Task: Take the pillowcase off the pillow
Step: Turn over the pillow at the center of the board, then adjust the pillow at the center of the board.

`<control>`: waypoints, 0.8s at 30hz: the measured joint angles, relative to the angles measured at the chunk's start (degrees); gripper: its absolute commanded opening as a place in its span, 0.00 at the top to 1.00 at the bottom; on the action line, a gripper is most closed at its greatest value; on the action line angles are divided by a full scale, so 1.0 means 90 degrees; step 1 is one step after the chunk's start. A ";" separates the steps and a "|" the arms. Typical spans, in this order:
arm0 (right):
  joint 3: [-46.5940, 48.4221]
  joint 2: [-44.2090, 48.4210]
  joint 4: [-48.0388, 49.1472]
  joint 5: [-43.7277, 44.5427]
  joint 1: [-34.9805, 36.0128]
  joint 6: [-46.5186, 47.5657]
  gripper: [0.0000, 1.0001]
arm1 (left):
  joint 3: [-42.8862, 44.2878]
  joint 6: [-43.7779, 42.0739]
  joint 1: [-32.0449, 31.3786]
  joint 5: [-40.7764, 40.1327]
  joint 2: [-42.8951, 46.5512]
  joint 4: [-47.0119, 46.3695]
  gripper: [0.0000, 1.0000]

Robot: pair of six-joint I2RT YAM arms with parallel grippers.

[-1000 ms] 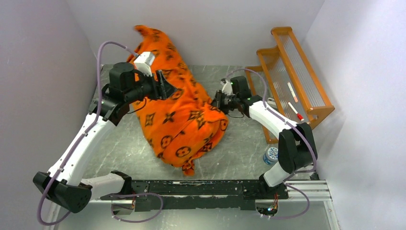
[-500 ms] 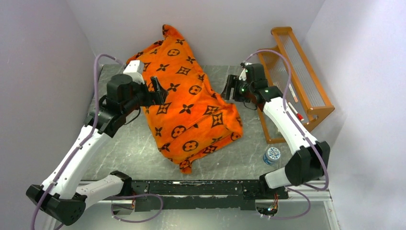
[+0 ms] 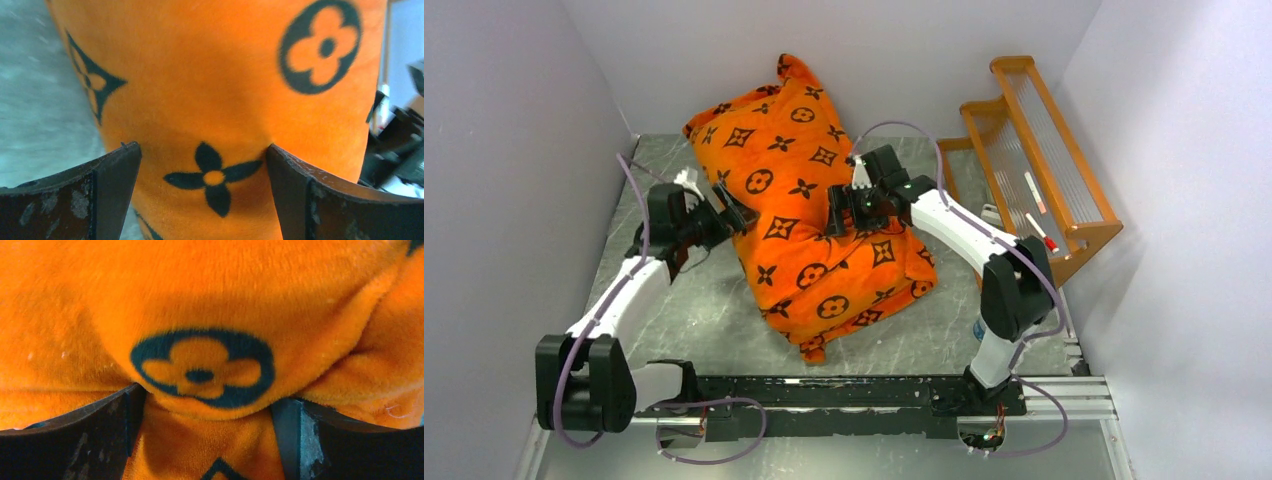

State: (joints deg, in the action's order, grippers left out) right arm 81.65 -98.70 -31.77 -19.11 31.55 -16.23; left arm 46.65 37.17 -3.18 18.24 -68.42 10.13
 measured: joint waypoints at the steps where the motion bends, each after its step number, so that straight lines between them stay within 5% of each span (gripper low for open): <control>1: -0.0051 -0.0189 0.0036 0.0170 0.0078 0.0010 0.26 | -0.0418 0.0243 0.0000 0.0342 -0.0024 -0.0517 0.06; 5: -0.0318 -0.0427 0.0240 0.0437 0.0046 0.0029 0.55 | -0.1477 0.1214 0.0017 0.1506 -0.0452 -0.2499 0.43; 9: -0.0498 -0.0418 0.0461 0.0442 0.0000 0.0075 0.58 | -0.1787 0.1821 -0.0041 0.2154 -0.0748 -0.3866 0.92; 13: -0.0532 -0.0401 0.0440 0.0580 -0.0051 0.0104 0.53 | -0.1319 0.1326 -0.0532 0.2021 -0.0704 -0.3444 0.95; 19: -0.0457 -0.0214 0.0168 0.1015 -0.0126 0.0095 0.41 | 0.0046 -0.0097 -0.1741 0.0408 0.0102 -0.1231 0.95; 24: -0.0187 -0.0182 0.0017 0.0663 -0.0138 0.0066 0.38 | 0.0253 -0.0607 -0.1989 -0.0478 0.1076 0.0131 0.95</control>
State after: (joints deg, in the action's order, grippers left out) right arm 79.96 -100.33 -31.62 -13.15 30.30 -15.64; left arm 48.93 31.70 -21.08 13.93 -58.74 11.31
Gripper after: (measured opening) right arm 0.610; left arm 0.078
